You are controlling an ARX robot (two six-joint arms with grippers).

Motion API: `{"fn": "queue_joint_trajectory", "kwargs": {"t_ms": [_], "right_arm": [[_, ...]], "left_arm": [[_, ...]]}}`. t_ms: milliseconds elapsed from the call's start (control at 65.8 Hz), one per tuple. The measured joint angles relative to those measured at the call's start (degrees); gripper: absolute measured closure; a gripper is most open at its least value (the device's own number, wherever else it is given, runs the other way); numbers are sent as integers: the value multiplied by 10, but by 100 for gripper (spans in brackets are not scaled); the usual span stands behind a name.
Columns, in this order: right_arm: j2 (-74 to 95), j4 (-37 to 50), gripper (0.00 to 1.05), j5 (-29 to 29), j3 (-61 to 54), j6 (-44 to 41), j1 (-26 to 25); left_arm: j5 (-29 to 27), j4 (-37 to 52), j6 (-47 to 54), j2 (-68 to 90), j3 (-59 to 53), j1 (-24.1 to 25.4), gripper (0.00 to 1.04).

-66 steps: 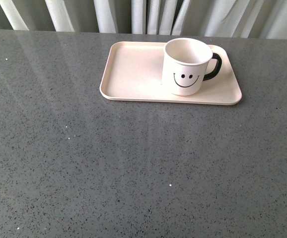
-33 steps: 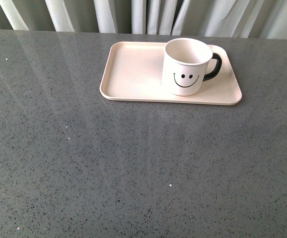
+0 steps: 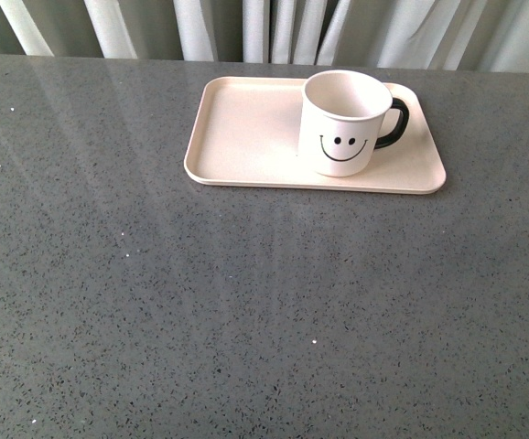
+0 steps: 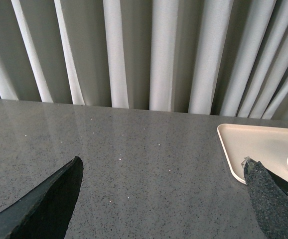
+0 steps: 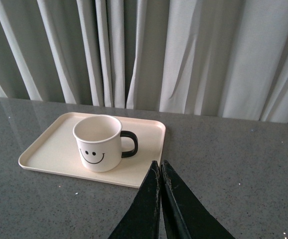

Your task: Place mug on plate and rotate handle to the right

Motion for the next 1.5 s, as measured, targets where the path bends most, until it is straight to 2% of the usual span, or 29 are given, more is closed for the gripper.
{"fn": "queue_joint_trajectory", "kwargs": {"t_ms": [289,836,942,1170,1504], "right_arm": [[-101,-96,103,0,0,0,0],[-190,-185,103,0,0,0,0],[-265,-278,103,0,0,0,0],[-289,-287,103,0,0,0,0],[-289,-287,46,0,0,0,0]], "left_arm": [[0,0,0,0,0,0,9],[0,0,0,0,0,0,9],[0,0,0,0,0,0,9],[0,0,0,0,0,0,9],[0,0,0,0,0,0,9]]}}
